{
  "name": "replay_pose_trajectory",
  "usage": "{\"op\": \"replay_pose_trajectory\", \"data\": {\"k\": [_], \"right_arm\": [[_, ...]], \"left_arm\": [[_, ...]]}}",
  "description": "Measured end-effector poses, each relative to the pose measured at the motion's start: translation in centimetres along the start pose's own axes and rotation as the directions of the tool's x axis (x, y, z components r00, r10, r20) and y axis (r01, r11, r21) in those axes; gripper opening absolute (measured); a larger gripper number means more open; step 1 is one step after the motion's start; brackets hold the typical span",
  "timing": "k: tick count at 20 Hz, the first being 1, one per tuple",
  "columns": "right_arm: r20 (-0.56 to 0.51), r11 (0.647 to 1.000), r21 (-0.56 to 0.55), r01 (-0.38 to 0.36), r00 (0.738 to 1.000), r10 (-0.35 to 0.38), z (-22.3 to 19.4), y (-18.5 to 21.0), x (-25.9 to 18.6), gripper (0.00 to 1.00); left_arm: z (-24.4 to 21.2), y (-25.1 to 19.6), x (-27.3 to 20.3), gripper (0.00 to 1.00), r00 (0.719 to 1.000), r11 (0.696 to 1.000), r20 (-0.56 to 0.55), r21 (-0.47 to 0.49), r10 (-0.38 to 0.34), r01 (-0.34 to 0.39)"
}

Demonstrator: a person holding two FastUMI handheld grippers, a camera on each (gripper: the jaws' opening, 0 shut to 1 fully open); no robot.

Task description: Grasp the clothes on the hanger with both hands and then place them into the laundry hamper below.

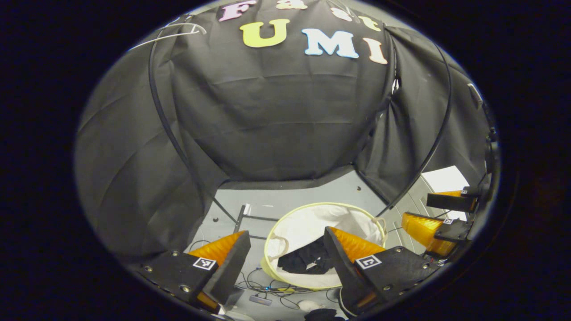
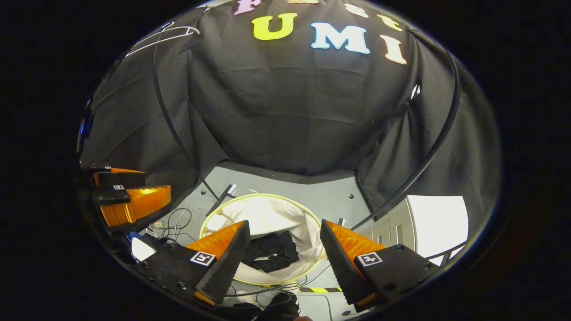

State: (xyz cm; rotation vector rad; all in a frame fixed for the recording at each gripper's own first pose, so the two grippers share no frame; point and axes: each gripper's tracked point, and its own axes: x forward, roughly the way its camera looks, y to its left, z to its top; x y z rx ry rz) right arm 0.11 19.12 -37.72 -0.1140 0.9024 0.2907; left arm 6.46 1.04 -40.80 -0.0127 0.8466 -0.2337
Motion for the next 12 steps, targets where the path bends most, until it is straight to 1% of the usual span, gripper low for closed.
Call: {"op": "replay_pose_trajectory", "data": {"k": [1, 2, 3, 4, 5, 6, 8, 12], "right_arm": [[0.024, 1.0, 0.001, 0.005, 1.0, -0.005, 0.7, -0.1, -0.8, 0.98], [0.05, 1.0, 0.004, 0.008, 0.999, -0.008, 1.6, -0.2, -1.8, 0.99], [0.081, 1.0, 0.006, 0.011, 0.997, -0.012, 2.6, -0.2, -2.8, 0.99], [0.117, 1.0, 0.008, 0.019, 0.993, -0.02, 3.8, -0.5, -3.9, 1.0], [0.152, 1.0, 0.009, 0.025, 0.988, -0.026, 4.8, -0.9, -4.8, 0.98], [0.184, 0.999, 0.012, 0.03, 0.982, -0.032, 5.9, -1.3, -5.9, 0.99], [0.241, 0.999, 0.021, 0.034, 0.97, -0.038, 7.7, -2.3, -8.1, 0.99], [0.341, 0.998, 0.033, 0.053, 0.938, -0.061, 10.6, -5.0, -13.4, 0.99]], "left_arm": [[0.9, 0.3, -0.8, 0.98, 1.0, 1.0, 0.024, 0.002, 0.0, 0.0], [1.6, 0.2, -1.7, 0.96, 0.999, 1.0, 0.048, 0.0, -0.006, 0.006], [2.5, 0.2, -2.6, 0.98, 0.997, 1.0, 0.073, -0.001, -0.014, 0.014], [3.4, 0.1, -3.6, 0.97, 0.995, 1.0, 0.102, 0.001, -0.02, 0.02], [4.6, 0.1, -4.5, 0.97, 0.991, 1.0, 0.132, 0.006, -0.022, 0.021], [5.7, 0.2, -5.6, 0.98, 0.986, 1.0, 0.164, 0.012, -0.019, 0.018], [8.0, -0.1, -7.8, 0.97, 0.974, 1.0, 0.227, 0.018, -0.018, 0.014], [12.5, -1.4, -12.6, 0.98, 0.938, 1.0, 0.345, 0.011, -0.027, 0.025]]}}
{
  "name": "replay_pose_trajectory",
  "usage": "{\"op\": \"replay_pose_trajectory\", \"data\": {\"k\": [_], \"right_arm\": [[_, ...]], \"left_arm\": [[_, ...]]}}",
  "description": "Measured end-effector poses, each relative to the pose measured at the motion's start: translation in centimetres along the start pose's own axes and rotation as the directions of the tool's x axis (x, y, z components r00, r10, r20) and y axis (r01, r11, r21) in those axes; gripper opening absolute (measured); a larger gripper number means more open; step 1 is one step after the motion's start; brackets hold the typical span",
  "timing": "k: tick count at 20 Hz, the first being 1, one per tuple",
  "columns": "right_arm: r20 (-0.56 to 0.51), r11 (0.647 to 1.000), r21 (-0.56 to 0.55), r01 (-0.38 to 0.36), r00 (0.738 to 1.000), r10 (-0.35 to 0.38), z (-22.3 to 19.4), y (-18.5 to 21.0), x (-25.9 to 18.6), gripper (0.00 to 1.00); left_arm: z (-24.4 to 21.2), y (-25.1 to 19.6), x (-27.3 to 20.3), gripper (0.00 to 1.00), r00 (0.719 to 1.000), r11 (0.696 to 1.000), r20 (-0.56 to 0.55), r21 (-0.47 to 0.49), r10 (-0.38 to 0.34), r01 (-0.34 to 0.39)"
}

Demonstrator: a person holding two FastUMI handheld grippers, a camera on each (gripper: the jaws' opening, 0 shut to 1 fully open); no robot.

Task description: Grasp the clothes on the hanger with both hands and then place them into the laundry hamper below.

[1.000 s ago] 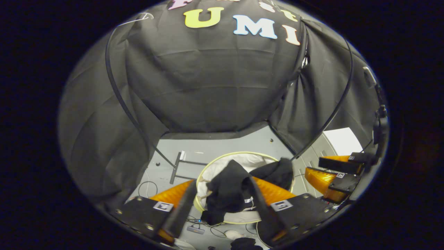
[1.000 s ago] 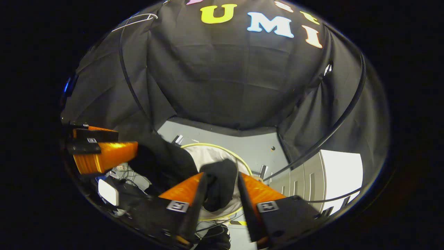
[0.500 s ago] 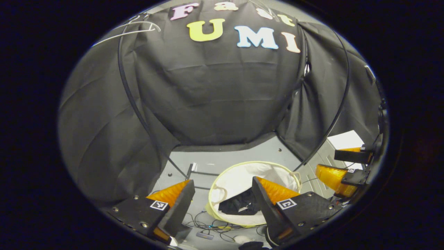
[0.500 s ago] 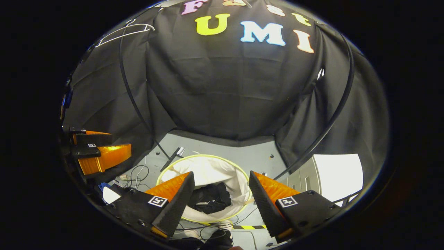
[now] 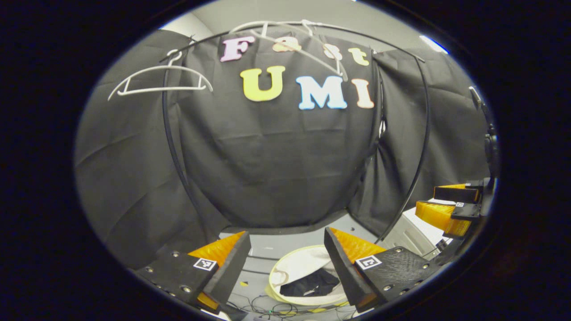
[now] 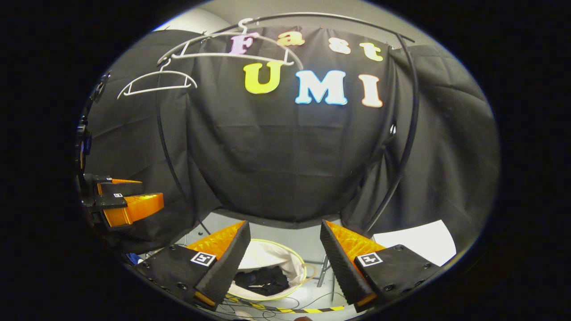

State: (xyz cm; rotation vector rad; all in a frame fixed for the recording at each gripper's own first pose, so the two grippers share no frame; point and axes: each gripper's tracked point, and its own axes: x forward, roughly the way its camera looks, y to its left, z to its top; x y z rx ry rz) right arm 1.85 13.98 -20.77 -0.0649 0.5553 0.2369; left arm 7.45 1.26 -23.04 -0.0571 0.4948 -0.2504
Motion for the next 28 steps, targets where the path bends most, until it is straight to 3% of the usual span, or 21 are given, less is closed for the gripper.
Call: {"op": "replay_pose_trajectory", "data": {"k": [5, 12, 18, 23, 28], "right_arm": [[0.098, 0.999, 0.016, 0.034, 0.995, -0.035, 4.0, -4.8, -6.2, 0.98], [0.25, 0.996, 0.041, 0.076, 0.965, -0.084, 9.7, -10.5, -15.0, 0.97], [0.35, 0.993, 0.088, 0.081, 0.931, -0.107, 12.4, -13.2, -20.3, 0.99], [0.412, 0.99, 0.099, 0.1, 0.902, -0.132, 13.1, -15.0, -23.2, 0.97], [0.446, 0.989, 0.109, 0.097, 0.884, -0.136, 13.0, -15.3, -25.1, 0.97]], "left_arm": [[7.3, -2.3, -5.7, 0.98, 0.993, 1.0, 0.122, -0.005, -0.001, 0.002], [14.8, -6.3, -13.2, 0.97, 0.963, 1.0, 0.269, 0.018, -0.025, 0.02], [16.4, -7.6, -17.9, 0.97, 0.939, 0.999, 0.344, 0.002, 0.03, -0.033], [17.7, -6.1, -22.7, 0.97, 0.907, 0.994, 0.409, -0.007, 0.101, -0.108], [16.8, -7.6, -24.0, 0.97, 0.89, 0.989, 0.434, -0.014, 0.137, -0.145]]}}
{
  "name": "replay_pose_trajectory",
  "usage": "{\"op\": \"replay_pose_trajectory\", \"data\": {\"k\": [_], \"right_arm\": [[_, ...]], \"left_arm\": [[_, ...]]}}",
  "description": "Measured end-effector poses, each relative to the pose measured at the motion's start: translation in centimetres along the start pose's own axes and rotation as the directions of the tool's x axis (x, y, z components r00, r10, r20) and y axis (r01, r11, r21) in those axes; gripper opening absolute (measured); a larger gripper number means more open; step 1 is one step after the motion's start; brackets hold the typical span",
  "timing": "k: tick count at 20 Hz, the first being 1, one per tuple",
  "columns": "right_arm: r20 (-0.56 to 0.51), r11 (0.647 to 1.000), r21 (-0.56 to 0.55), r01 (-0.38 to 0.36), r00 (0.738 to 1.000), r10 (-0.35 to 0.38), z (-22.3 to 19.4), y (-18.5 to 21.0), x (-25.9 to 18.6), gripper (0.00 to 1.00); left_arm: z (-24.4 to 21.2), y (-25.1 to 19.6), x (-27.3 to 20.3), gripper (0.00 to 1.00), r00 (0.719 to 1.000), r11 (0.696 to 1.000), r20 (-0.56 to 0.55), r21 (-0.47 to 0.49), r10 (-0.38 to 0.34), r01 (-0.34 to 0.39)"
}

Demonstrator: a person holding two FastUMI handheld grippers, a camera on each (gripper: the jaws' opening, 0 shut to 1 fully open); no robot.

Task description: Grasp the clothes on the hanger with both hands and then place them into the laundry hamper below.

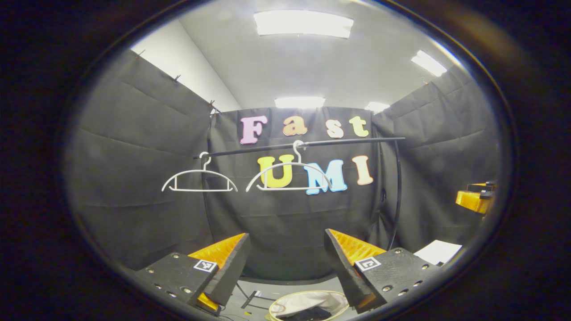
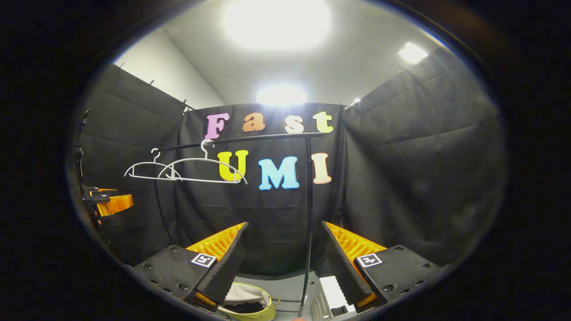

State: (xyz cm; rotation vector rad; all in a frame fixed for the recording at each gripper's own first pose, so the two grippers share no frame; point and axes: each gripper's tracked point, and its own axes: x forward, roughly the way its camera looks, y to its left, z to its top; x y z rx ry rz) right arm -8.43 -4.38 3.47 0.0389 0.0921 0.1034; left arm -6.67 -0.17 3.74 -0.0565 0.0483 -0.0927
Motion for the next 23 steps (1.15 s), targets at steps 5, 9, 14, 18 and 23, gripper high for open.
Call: {"op": "replay_pose_trajectory", "data": {"k": [5, 9, 14, 18, 23], "right_arm": [[0.043, 1.0, 0.015, -0.003, 0.999, 0.002, 1.1, 0.0, -0.2, 0.98], [0.044, 1.0, 0.018, -0.007, 0.999, 0.006, 1.1, 0.3, -0.1, 0.96], [0.047, 1.0, 0.027, -0.012, 0.999, 0.011, 1.1, 0.4, 0.2, 0.97], [0.06, 1.0, 0.028, 0.004, 0.998, -0.005, 1.5, -0.5, 0.3, 0.98], [0.073, 0.999, 0.032, 0.001, 0.997, -0.004, 1.9, -0.6, 1.0, 0.96]], "left_arm": [[-0.8, -0.3, -0.5, 0.97, 1.0, 0.999, -0.016, -0.044, 0.025, -0.026], [-1.0, -0.6, -1.1, 0.97, 0.999, 0.998, -0.022, -0.049, 0.034, -0.035], [-0.3, -1.6, -1.0, 0.97, 1.0, 1.0, -0.012, -0.009, 0.022, -0.022], [0.5, -2.6, -0.7, 0.97, 1.0, 1.0, 0.014, 0.012, 0.009, -0.009], [1.0, -3.0, -0.6, 0.97, 1.0, 1.0, 0.027, 0.006, 0.008, -0.008]]}}
